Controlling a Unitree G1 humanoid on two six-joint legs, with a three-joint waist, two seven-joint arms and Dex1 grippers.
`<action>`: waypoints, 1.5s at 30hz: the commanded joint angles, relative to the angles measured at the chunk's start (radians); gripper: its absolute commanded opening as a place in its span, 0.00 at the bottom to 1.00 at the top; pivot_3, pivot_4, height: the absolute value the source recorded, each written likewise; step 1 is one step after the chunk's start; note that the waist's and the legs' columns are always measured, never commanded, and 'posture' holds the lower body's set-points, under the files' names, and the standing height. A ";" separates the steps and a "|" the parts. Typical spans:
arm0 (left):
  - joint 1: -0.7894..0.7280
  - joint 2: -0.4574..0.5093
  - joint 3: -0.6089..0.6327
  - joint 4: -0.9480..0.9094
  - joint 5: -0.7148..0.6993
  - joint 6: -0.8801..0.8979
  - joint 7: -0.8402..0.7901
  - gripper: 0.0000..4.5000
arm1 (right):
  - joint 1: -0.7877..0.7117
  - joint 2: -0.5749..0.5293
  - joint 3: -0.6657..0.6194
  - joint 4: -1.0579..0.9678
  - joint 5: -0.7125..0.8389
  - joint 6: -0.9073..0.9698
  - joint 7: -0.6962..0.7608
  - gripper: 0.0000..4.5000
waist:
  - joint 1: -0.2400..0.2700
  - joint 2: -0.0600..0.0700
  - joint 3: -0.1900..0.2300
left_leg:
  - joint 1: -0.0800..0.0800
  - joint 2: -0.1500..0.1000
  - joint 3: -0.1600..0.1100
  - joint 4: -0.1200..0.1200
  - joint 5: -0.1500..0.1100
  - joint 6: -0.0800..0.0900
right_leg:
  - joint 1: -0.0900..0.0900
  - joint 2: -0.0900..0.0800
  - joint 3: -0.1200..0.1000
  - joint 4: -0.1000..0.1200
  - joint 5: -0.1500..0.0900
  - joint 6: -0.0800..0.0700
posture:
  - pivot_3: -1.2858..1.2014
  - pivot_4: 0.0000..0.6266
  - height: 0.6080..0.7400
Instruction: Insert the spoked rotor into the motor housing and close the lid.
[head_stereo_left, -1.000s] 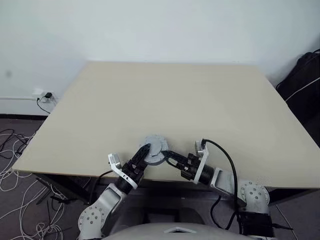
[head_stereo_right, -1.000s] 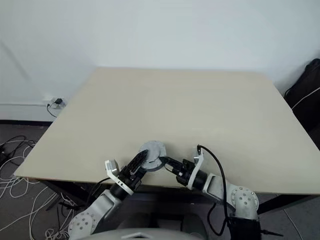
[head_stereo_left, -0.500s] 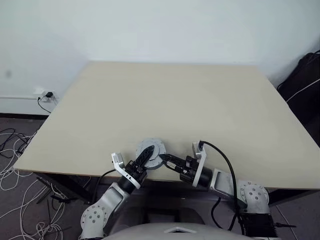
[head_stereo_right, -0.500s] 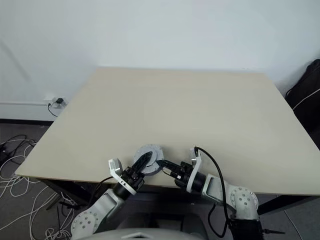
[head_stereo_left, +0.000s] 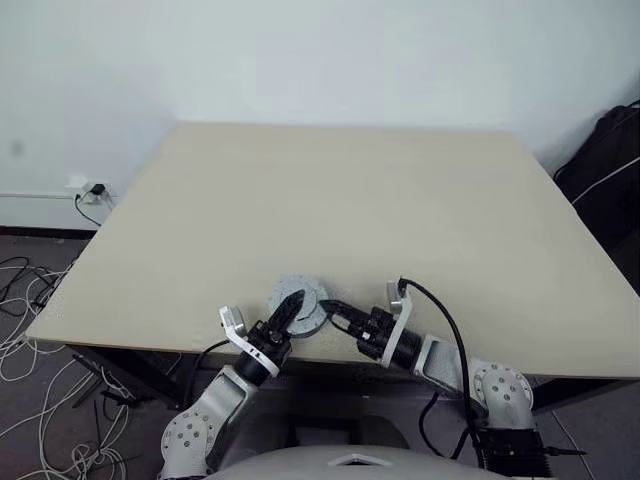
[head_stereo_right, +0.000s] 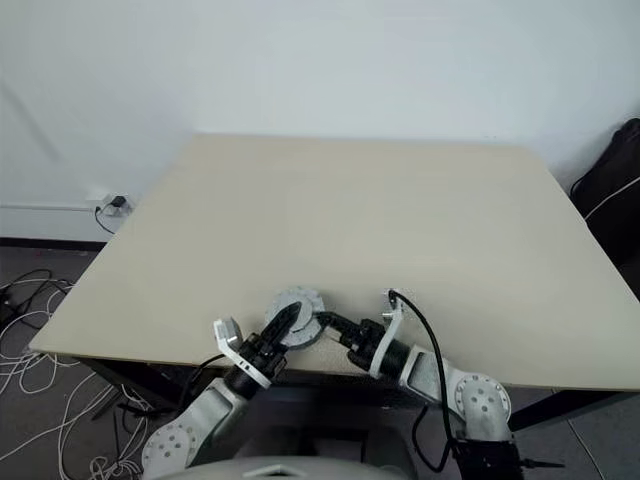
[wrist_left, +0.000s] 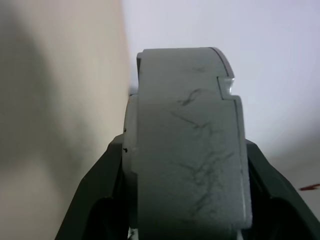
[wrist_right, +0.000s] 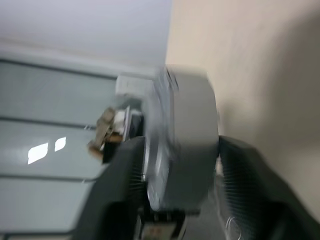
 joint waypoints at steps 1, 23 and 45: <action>-0.029 -0.061 0.004 -0.023 0.006 -0.025 -0.001 0.47 | -0.012 -0.003 -0.011 -0.039 -0.024 -0.026 -0.006 0.78 | 0.000 0.000 0.000 | 0.000 0.000 0.000 0.000 0.000 0.000 | 0.000 0.000 0.000 0.000 0.000 0.000 | 0.52 0.00 1.00; -0.441 -0.078 0.212 0.328 0.137 -0.234 0.099 0.47 | 0.045 0.000 0.175 -0.251 -0.718 -0.440 0.138 1.00 | 0.012 -0.005 0.000 | 0.000 0.000 0.000 0.003 0.002 0.001 | 0.000 0.004 -0.002 0.001 0.003 0.005 | 0.52 0.00 1.00; -0.959 -0.069 0.417 0.980 0.452 -0.476 0.213 0.47 | 0.129 0.078 0.222 -0.133 -1.148 -0.776 0.191 1.00 | 0.011 -0.010 0.002 | 0.000 0.000 0.001 0.006 0.003 -0.006 | 0.000 0.010 0.001 0.003 0.005 0.007 | 0.52 0.00 1.00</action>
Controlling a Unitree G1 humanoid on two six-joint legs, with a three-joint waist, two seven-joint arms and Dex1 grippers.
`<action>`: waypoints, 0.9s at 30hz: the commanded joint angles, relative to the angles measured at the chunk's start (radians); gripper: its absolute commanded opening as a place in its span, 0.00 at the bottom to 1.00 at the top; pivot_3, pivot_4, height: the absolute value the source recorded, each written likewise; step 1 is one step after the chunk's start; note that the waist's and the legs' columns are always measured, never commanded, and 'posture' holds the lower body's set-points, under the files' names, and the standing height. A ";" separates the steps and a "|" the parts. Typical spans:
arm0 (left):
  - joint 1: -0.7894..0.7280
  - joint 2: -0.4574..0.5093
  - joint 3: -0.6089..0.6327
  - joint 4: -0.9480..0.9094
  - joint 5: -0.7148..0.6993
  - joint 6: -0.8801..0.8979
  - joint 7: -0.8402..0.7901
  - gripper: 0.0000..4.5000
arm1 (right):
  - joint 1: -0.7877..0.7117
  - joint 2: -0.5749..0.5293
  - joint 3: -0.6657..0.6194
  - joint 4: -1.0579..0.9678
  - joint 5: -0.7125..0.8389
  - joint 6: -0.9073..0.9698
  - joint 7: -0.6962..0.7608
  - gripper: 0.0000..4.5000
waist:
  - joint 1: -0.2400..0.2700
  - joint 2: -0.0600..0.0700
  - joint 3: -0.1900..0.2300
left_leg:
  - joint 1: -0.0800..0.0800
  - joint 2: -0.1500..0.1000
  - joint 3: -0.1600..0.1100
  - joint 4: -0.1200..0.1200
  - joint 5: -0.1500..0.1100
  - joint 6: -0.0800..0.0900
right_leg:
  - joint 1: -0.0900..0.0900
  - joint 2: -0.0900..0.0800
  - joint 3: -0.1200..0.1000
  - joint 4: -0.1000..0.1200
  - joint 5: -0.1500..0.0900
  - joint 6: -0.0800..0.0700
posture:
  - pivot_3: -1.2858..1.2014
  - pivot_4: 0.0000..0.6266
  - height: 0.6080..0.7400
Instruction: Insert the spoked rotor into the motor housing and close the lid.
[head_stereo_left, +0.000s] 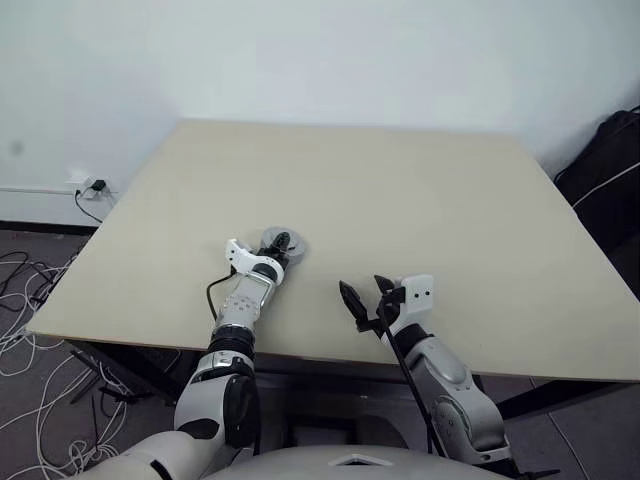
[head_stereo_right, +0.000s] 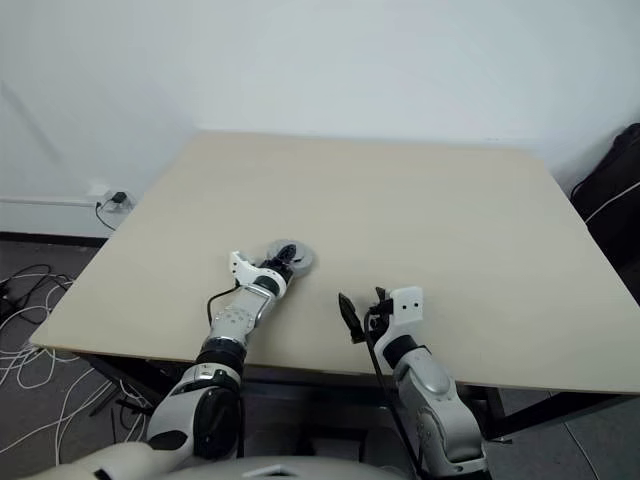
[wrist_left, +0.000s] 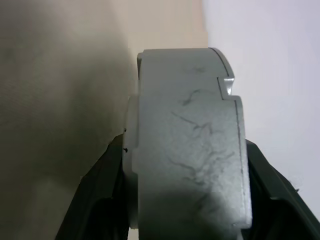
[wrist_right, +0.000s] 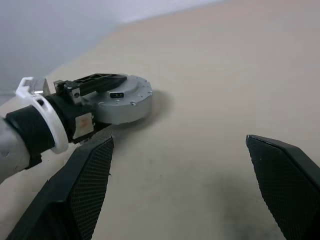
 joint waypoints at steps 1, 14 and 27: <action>-0.125 0.014 0.059 0.122 0.032 -0.052 0.053 0.47 | 0.001 0.013 -0.014 -0.023 -0.009 -0.022 0.008 1.00 | -0.002 0.000 0.000 | 0.000 0.000 0.000 0.000 0.000 0.000 | 0.000 0.000 0.000 0.001 0.000 0.000 | 0.52 0.00 1.00; 0.010 0.009 0.057 0.069 0.148 0.069 0.177 0.99 | 0.011 0.042 -0.019 -0.010 -0.029 -0.003 0.006 1.00 | -0.022 0.003 -0.020 | 0.007 0.000 -0.001 0.000 -0.002 0.002 | 0.005 0.002 0.002 0.002 0.002 0.002 | 0.52 0.00 1.00; 0.497 0.039 -0.062 -0.570 0.146 0.463 0.259 0.99 | -0.016 0.057 -0.016 0.039 -0.042 0.001 0.024 1.00 | -0.063 0.007 -0.038 | 0.028 0.005 0.000 -0.006 -0.012 -0.001 | 0.018 0.004 0.014 0.001 -0.009 0.000 | 0.52 0.00 1.00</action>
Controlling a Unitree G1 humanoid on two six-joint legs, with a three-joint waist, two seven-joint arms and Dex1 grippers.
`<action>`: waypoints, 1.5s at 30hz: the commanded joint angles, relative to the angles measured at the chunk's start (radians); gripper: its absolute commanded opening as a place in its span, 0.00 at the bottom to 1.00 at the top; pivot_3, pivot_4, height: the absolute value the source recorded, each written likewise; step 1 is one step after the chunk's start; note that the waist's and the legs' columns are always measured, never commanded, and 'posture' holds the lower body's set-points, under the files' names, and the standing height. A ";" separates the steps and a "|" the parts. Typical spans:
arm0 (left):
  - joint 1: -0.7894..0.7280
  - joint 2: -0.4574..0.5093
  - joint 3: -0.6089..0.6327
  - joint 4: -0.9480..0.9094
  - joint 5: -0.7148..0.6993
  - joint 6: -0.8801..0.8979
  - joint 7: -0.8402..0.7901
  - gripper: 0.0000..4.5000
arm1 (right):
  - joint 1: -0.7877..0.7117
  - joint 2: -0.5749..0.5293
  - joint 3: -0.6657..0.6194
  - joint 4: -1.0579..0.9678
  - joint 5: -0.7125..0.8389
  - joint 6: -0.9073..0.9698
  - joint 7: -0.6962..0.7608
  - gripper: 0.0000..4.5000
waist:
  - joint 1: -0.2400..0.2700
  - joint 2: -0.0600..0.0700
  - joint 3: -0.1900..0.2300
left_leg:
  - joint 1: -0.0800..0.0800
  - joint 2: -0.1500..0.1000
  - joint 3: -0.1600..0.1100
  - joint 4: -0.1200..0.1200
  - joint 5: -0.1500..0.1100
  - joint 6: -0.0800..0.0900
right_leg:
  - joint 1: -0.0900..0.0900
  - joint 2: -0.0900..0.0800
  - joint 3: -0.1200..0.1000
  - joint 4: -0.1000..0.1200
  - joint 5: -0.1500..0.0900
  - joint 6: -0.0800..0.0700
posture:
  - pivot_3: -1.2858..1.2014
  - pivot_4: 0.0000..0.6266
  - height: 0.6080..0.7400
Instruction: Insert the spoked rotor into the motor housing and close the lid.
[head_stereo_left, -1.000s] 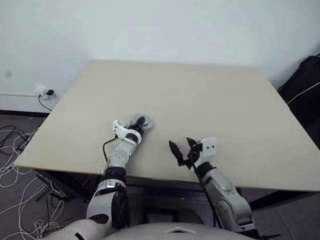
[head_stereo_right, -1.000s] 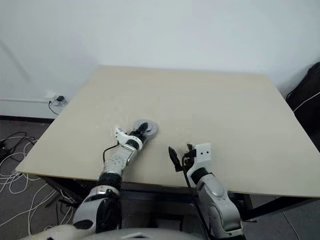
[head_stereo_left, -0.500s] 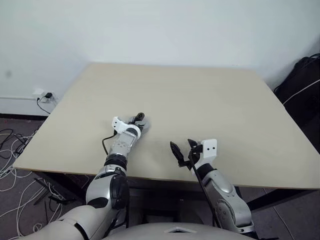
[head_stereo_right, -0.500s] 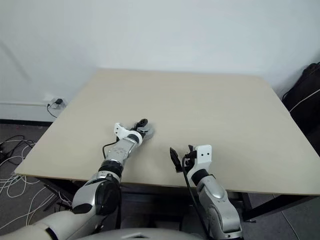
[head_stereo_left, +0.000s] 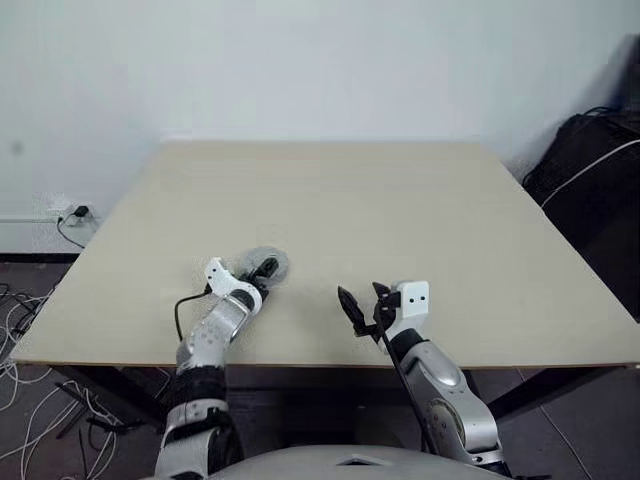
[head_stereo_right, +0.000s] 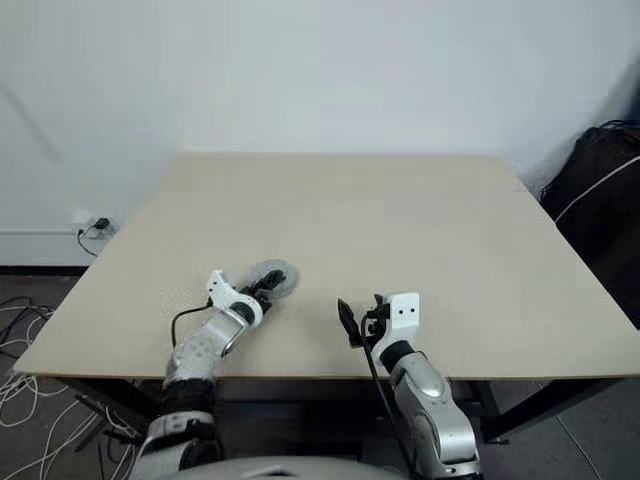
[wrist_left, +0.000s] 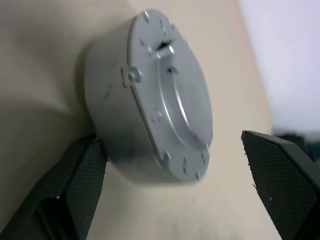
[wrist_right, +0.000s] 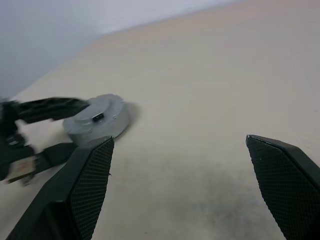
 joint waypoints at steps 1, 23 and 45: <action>0.162 -0.018 -0.014 -0.068 0.037 0.077 0.073 0.99 | -0.031 0.009 -0.006 -0.001 0.001 -0.005 0.015 1.00 | -0.006 0.000 0.000 | 0.002 0.001 0.000 -0.001 -0.001 -0.001 | 0.000 0.001 0.001 0.000 -0.001 -0.001 | 0.52 0.00 1.00; 0.326 0.057 -0.319 -0.248 0.700 -0.654 0.037 0.99 | -0.063 0.086 -0.071 0.105 -0.113 -0.095 -0.132 1.00 | 0.054 -0.003 0.019 | -0.007 0.007 0.000 -0.004 -0.005 -0.007 | -0.011 0.008 0.003 0.000 -0.001 -0.014 | 0.52 0.00 1.00; 0.300 0.078 -0.414 -0.130 0.895 -0.893 0.015 0.99 | -0.019 0.107 -0.112 0.161 -0.322 -0.338 -0.298 1.00 | 0.054 -0.001 0.021 | -0.009 0.007 0.001 -0.003 -0.005 -0.007 | -0.013 0.009 0.002 0.001 -0.001 -0.014 | 0.52 0.00 1.00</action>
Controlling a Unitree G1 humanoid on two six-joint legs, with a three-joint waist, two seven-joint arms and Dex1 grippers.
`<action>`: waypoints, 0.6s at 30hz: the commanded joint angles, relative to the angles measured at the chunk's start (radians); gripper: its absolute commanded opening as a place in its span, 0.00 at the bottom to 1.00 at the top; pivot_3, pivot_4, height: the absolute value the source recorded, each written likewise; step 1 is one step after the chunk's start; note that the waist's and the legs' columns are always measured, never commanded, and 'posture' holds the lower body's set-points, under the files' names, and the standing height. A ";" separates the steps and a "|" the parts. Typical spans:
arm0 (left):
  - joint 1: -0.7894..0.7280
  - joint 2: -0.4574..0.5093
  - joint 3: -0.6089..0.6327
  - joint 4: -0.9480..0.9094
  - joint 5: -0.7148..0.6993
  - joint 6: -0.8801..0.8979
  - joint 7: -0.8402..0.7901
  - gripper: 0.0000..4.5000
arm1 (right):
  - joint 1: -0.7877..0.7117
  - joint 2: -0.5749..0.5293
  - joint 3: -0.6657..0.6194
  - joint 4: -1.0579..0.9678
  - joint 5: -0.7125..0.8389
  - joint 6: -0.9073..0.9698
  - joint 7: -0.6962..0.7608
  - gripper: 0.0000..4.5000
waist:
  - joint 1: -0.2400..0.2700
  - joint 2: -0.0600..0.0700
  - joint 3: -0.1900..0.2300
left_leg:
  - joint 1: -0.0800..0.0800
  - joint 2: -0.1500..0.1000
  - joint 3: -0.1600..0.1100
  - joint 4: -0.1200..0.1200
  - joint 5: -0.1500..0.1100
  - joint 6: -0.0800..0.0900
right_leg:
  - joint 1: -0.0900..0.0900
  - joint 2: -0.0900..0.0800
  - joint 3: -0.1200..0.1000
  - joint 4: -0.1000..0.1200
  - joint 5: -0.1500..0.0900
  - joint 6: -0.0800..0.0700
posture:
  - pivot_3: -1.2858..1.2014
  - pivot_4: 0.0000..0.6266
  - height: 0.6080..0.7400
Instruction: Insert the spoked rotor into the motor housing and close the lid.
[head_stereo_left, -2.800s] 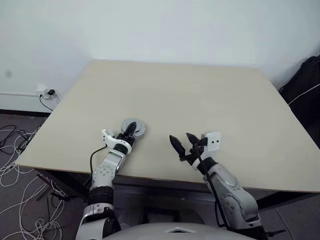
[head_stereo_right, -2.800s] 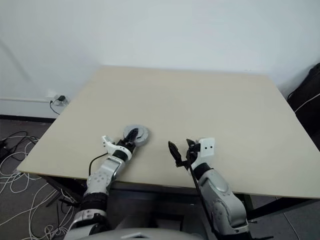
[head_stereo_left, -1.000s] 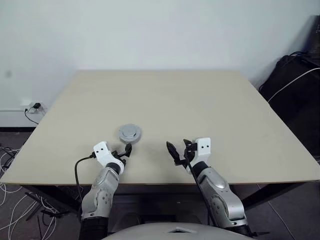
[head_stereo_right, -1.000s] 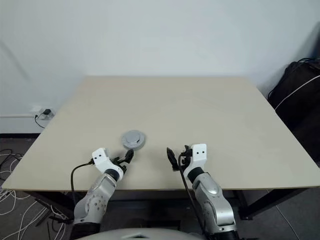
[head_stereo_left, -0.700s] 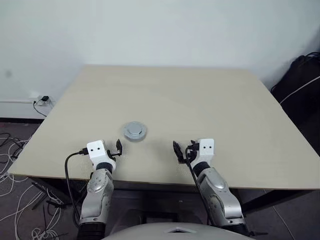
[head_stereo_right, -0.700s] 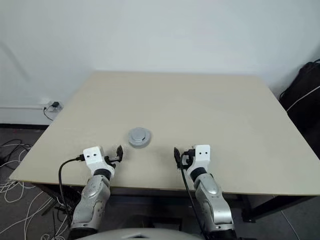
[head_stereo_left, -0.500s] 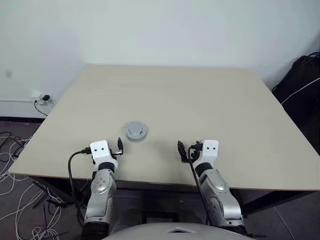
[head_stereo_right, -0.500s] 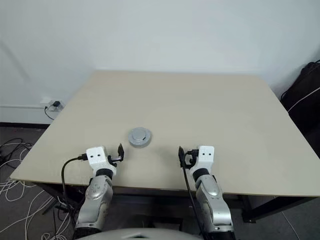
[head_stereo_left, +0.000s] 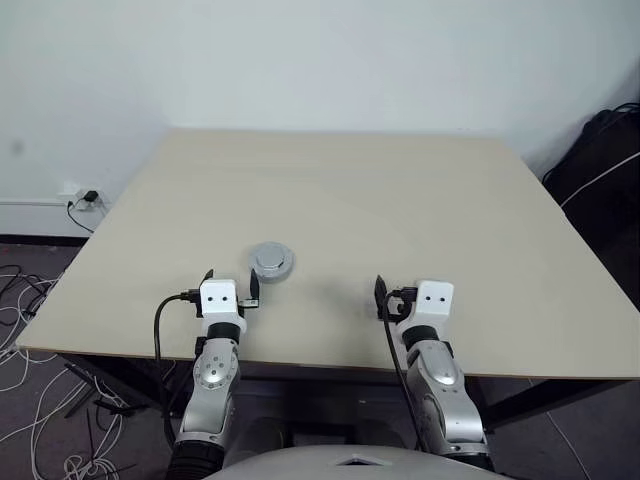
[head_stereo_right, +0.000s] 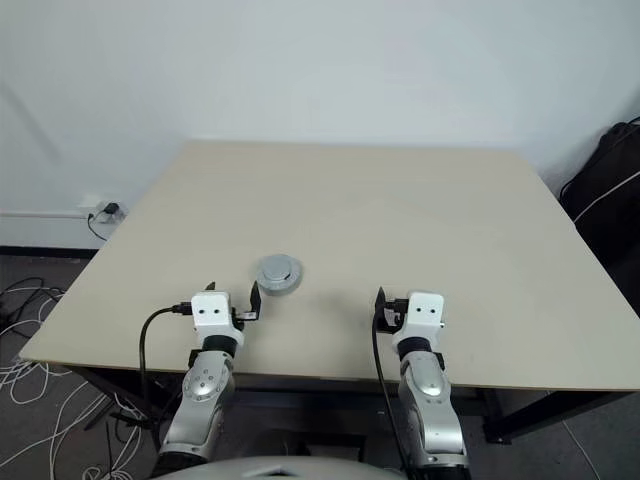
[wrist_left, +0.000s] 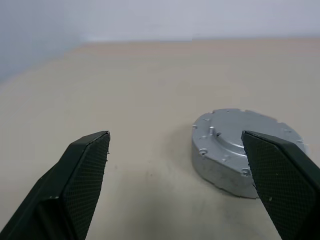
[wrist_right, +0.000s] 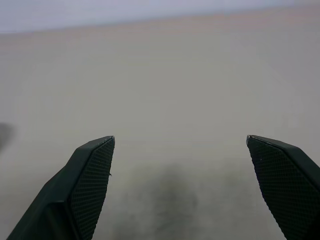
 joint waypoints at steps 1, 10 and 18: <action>-0.019 0.001 -0.014 -0.001 0.014 -0.031 -0.009 0.99 | 0.007 0.000 -0.002 0.006 -0.046 -0.092 -0.027 1.00 | 0.000 0.000 0.000 | 0.000 0.000 0.000 0.000 0.000 0.000 | 0.000 0.000 0.000 0.000 0.000 0.000 | 0.52 0.00 1.00; -0.030 -0.010 0.003 0.036 0.030 -0.053 0.026 0.99 | 0.037 0.003 -0.014 0.040 -0.035 -0.202 -0.014 1.00 | 0.000 0.000 0.000 | 0.001 0.000 0.000 0.001 0.000 0.000 | 0.001 0.001 0.000 0.001 0.000 0.000 | 0.52 0.00 1.00; -0.027 -0.015 -0.010 0.053 0.037 -0.066 0.021 0.99 | 0.048 0.008 -0.020 0.049 -0.040 -0.205 -0.019 1.00 | 0.000 0.000 0.000 | 0.002 0.000 0.000 0.002 0.000 0.000 | 0.003 0.001 0.000 0.000 0.000 0.001 | 0.52 0.00 1.00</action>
